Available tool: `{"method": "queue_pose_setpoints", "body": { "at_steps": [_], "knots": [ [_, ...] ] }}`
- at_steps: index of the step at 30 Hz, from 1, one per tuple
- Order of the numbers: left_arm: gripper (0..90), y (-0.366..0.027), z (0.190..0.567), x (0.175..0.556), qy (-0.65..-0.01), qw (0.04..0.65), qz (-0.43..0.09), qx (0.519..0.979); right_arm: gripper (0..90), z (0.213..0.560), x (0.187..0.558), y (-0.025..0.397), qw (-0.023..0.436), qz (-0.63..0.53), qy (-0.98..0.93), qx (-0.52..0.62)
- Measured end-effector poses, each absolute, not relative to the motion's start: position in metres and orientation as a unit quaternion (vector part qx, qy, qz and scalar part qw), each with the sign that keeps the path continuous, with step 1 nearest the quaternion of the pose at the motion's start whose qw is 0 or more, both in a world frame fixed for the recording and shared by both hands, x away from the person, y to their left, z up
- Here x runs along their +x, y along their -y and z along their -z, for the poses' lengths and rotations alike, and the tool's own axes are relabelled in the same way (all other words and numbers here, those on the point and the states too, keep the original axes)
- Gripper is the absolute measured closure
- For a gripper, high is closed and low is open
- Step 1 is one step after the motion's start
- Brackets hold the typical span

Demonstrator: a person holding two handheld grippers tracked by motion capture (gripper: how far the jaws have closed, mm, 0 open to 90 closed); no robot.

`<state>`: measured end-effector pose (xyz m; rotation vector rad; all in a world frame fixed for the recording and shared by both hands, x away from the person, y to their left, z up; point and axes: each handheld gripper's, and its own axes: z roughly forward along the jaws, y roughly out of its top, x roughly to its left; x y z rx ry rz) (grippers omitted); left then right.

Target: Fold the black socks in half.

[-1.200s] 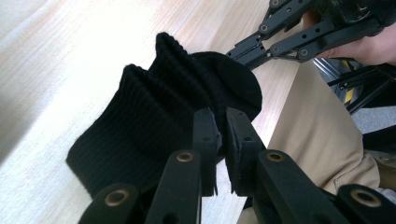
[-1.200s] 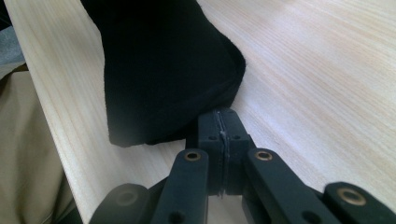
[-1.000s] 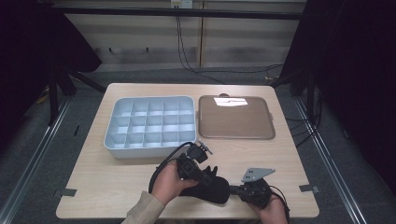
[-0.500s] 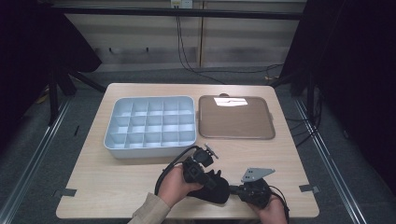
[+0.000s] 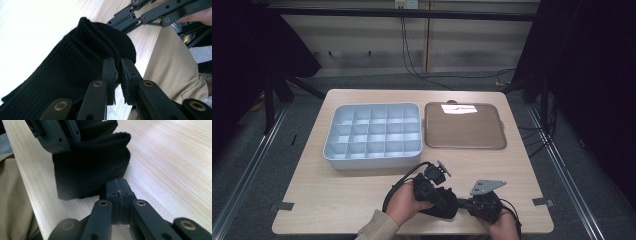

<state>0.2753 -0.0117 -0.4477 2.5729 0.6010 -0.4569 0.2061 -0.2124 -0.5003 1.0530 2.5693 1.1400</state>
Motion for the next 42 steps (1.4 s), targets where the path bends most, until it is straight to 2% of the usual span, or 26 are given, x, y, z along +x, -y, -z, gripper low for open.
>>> {"method": "queue_pose_setpoints", "body": {
  "at_steps": [3, 6, 17, 21, 30, 42],
  "knots": [
    [80.6, 0.012, 0.45, 0.275, -0.214, 0.226, 0.171, 0.935, 89.0, 0.5, 0.206, 0.212, 0.072, -0.377, -0.855, 0.35],
    [74.7, 0.012, 0.448, 0.275, -0.21, 0.23, 0.176, 0.934, 89.0, 0.5, 0.206, 0.212, 0.072, -0.376, -0.855, 0.35],
    [62.8, -0.005, 0.433, 0.279, -0.226, 0.246, 0.156, 0.929, 88.9, 0.5, 0.206, 0.212, 0.072, -0.376, -0.855, 0.349],
    [55.2, -0.009, 0.431, 0.28, -0.233, 0.252, 0.154, 0.926, 88.9, 0.5, 0.206, 0.213, 0.071, -0.378, -0.855, 0.349],
    [51.3, -0.025, 0.432, 0.285, -0.251, 0.251, 0.14, 0.924, 88.9, 0.5, 0.206, 0.213, 0.071, -0.379, -0.854, 0.35],
    [50.8, -0.057, 0.439, 0.293, -0.291, 0.241, 0.127, 0.917, 88.9, 0.5, 0.206, 0.213, 0.071, -0.378, -0.854, 0.351]
  ]
}}
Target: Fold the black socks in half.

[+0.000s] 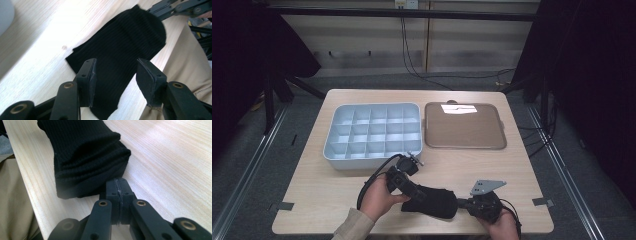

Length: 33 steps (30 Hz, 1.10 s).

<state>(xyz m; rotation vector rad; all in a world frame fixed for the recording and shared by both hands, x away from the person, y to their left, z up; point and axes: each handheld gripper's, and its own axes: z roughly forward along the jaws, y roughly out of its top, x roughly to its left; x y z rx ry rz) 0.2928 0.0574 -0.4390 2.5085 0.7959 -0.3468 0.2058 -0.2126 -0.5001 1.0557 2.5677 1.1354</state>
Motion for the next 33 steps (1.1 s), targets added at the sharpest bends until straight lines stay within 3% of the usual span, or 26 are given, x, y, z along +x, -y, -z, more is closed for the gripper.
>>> {"method": "queue_pose_setpoints", "body": {
  "at_steps": [14, 33],
  "knots": [
    [50.3, -0.077, 0.455, 0.292, -0.306, 0.225, 0.121, 0.917, 88.9, 0.5, 0.206, 0.212, 0.072, -0.378, -0.854, 0.35],
    [48.5, -0.07, 0.468, 0.301, -0.314, 0.211, 0.092, 0.921, 88.9, 0.5, 0.206, 0.211, 0.074, -0.377, -0.855, 0.349]
  ]
}}
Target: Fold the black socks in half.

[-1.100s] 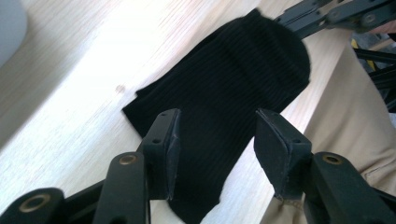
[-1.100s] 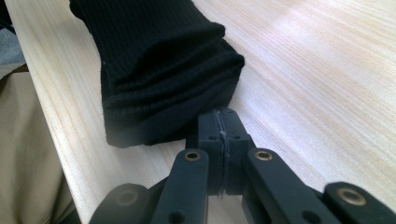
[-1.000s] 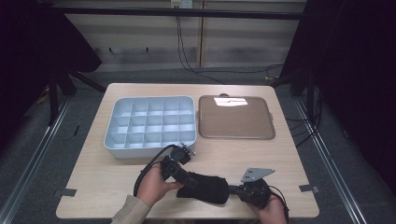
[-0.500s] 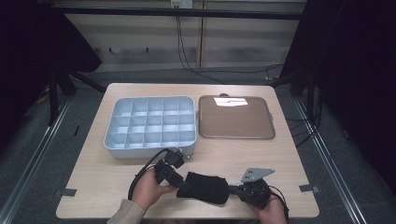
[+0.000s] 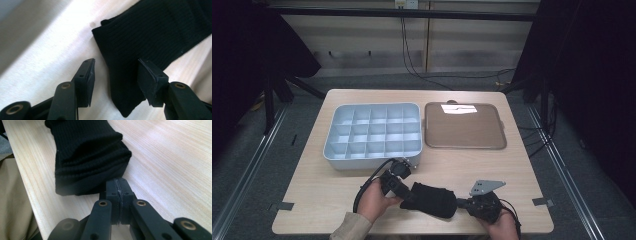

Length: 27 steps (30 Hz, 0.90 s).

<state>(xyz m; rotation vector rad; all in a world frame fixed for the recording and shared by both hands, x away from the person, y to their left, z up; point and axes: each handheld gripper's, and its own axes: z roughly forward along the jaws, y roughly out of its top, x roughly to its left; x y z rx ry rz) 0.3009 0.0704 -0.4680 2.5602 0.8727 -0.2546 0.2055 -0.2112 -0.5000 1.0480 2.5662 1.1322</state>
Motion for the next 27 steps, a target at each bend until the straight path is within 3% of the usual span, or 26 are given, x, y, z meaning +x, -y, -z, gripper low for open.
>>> {"method": "queue_pose_setpoints", "body": {
  "at_steps": [9, 27],
  "knots": [
    [48.8, -0.066, 0.467, 0.312, -0.323, 0.213, 0.07, 0.919, 88.7, 0.5, 0.205, 0.211, 0.075, -0.378, -0.854, 0.35],
    [53.4, -0.084, 0.468, 0.306, -0.333, 0.223, 0.092, 0.912, 88.5, 0.5, 0.204, 0.209, 0.075, -0.375, -0.858, 0.344]
  ]
}}
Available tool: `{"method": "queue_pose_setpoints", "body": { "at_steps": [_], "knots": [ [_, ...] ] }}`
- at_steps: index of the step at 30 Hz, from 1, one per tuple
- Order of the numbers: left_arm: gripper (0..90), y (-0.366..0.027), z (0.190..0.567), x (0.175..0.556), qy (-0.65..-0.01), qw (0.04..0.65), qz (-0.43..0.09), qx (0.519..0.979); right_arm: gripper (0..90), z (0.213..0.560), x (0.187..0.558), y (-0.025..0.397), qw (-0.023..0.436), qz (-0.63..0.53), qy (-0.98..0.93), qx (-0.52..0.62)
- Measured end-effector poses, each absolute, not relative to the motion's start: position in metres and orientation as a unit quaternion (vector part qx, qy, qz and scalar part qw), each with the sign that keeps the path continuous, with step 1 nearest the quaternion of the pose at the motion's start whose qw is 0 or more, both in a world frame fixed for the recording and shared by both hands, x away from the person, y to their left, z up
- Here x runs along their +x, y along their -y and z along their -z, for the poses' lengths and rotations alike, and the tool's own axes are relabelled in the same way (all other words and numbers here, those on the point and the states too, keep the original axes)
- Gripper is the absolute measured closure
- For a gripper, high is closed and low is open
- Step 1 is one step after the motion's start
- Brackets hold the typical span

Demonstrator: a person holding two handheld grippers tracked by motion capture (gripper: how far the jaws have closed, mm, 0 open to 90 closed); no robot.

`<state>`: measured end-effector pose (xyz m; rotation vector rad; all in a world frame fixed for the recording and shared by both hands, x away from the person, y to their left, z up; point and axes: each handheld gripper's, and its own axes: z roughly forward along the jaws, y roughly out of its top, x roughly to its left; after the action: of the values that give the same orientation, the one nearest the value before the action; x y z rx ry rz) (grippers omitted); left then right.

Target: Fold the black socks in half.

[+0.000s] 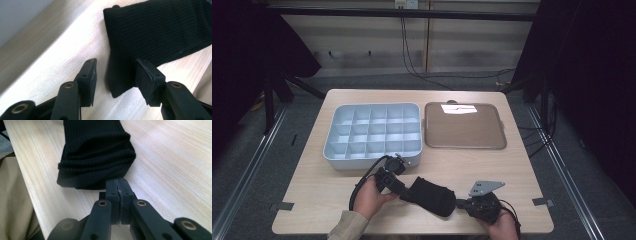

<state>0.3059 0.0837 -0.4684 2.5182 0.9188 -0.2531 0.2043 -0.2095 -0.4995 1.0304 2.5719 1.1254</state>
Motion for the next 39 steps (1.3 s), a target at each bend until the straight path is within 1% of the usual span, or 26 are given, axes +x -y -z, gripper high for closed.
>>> {"method": "queue_pose_setpoints", "body": {
  "at_steps": [2, 4, 8, 9, 10, 11, 12, 13, 14, 19, 39],
  "knots": [
    [54.6, -0.081, 0.472, 0.305, -0.328, 0.222, 0.094, 0.913, 88.5, 0.5, 0.204, 0.209, 0.077, -0.375, -0.857, 0.344],
    [57.8, -0.08, 0.472, 0.305, -0.328, 0.223, 0.093, 0.913, 88.5, 0.5, 0.204, 0.209, 0.077, -0.375, -0.858, 0.343],
    [68.1, -0.079, 0.471, 0.304, -0.323, 0.226, 0.099, 0.914, 88.5, 0.5, 0.204, 0.209, 0.075, -0.377, -0.857, 0.344],
    [68.1, -0.078, 0.471, 0.303, -0.322, 0.227, 0.095, 0.914, 88.5, 0.5, 0.204, 0.209, 0.075, -0.375, -0.857, 0.344],
    [70.0, -0.078, 0.47, 0.303, -0.319, 0.225, 0.095, 0.916, 88.5, 0.5, 0.204, 0.209, 0.077, -0.374, -0.858, 0.344],
    [75.8, -0.077, 0.468, 0.302, -0.316, 0.228, 0.1, 0.916, 88.5, 0.5, 0.204, 0.209, 0.077, -0.374, -0.858, 0.344],
    [78.3, -0.077, 0.468, 0.302, -0.316, 0.228, 0.1, 0.916, 88.5, 0.5, 0.204, 0.209, 0.077, -0.374, -0.858, 0.344],
    [78.3, -0.077, 0.468, 0.302, -0.317, 0.229, 0.1, 0.915, 88.5, 0.5, 0.204, 0.209, 0.076, -0.376, -0.857, 0.343],
    [81.8, -0.077, 0.467, 0.302, -0.317, 0.228, 0.101, 0.915, 88.5, 0.5, 0.204, 0.208, 0.075, -0.376, -0.857, 0.344],
    [84.0, -0.078, 0.462, 0.303, -0.323, 0.234, 0.117, 0.909, 88.5, 0.5, 0.204, 0.208, 0.075, -0.377, -0.857, 0.344],
    [84.1, -0.077, 0.452, 0.301, -0.312, 0.24, 0.123, 0.911, 88.7, 0.5, 0.204, 0.208, 0.076, -0.378, -0.855, 0.347]
  ]
}}
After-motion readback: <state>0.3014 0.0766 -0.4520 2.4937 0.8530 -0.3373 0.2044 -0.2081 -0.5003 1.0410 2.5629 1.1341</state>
